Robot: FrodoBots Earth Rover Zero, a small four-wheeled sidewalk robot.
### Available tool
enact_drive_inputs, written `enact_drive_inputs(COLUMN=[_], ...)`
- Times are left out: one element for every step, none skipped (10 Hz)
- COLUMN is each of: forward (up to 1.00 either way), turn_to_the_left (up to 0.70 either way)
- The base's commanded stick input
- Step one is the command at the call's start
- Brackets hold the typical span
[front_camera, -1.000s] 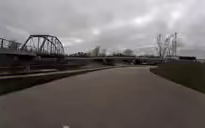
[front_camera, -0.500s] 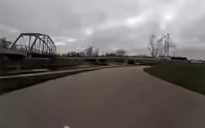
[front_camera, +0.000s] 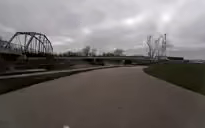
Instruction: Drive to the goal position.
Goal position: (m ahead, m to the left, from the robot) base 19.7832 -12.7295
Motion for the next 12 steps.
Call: enact_drive_inputs(forward=[1.0,1.0,1.0,1.0,1.0,1.0,1.0,1.0,1.0,1.0,1.0,1.0], turn_to_the_left=[0.0,0.0,0.0,0.0,0.0,0.0,0.0,0.0,0.0,0.0,0.0,0.0])
